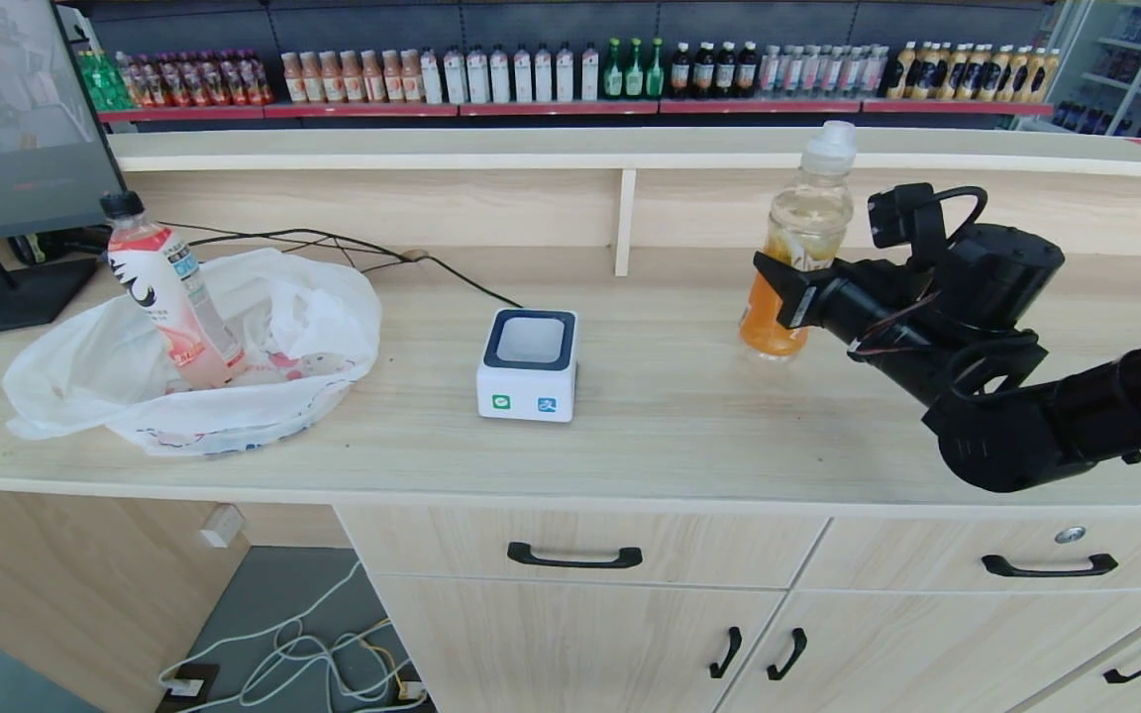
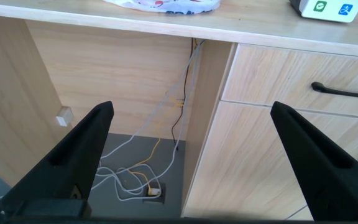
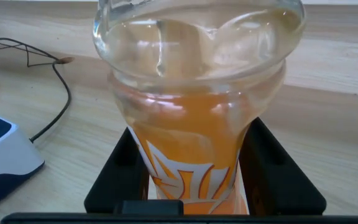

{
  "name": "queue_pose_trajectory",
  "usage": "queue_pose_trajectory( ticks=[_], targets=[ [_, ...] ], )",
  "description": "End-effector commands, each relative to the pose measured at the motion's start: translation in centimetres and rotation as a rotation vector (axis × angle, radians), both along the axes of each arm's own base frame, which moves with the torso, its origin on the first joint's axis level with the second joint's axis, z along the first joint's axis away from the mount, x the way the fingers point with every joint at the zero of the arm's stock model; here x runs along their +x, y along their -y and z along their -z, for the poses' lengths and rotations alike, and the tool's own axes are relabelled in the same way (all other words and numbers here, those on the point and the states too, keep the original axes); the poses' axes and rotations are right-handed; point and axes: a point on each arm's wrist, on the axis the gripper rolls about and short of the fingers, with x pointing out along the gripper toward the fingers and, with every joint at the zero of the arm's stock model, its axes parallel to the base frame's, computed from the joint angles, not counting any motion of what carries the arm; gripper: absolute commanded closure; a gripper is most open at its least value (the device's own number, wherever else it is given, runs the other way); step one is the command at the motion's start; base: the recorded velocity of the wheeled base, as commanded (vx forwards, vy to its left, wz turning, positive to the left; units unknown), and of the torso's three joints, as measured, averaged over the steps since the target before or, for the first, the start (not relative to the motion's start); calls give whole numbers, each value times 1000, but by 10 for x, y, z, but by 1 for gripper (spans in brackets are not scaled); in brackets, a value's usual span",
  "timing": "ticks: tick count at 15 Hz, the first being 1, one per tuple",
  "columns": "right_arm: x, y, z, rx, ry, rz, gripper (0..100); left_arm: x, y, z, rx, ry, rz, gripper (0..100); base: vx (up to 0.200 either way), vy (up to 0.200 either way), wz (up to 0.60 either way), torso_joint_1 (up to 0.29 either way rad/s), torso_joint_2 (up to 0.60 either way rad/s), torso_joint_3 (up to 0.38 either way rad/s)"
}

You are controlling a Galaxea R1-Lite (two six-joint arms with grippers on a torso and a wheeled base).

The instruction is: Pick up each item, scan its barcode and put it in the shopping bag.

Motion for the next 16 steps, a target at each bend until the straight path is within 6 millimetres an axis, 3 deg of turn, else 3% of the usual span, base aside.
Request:
queue_pose_trajectory(
  ticks=[1, 6, 7, 8, 11, 16],
  targets=[
    [-10, 0, -14, 8, 34, -7, 100, 0, 0, 0, 1, 0, 0, 0, 0, 0, 0, 0, 0, 0],
    [-62, 0, -41, 17, 71, -82, 100, 0, 0, 0, 1, 0, 0, 0, 0, 0, 0, 0, 0, 0],
    [-87, 1, -47, 16, 78, -112, 100, 0, 0, 0, 0, 0, 0, 0, 0, 0, 0, 0, 0, 0],
    [-96, 1, -48, 17, 74, -123, 100, 0, 0, 0, 1, 0, 0, 0, 0, 0, 0, 0, 0, 0],
    [-157, -1, -44, 34, 46, -214, 100, 0, 0, 0, 4, 0, 0, 0, 0, 0, 0, 0, 0, 0],
    [-213, 11, -27, 34, 3, -392, 100, 0, 0, 0, 3, 0, 0, 0, 0, 0, 0, 0, 0, 0]
  ],
)
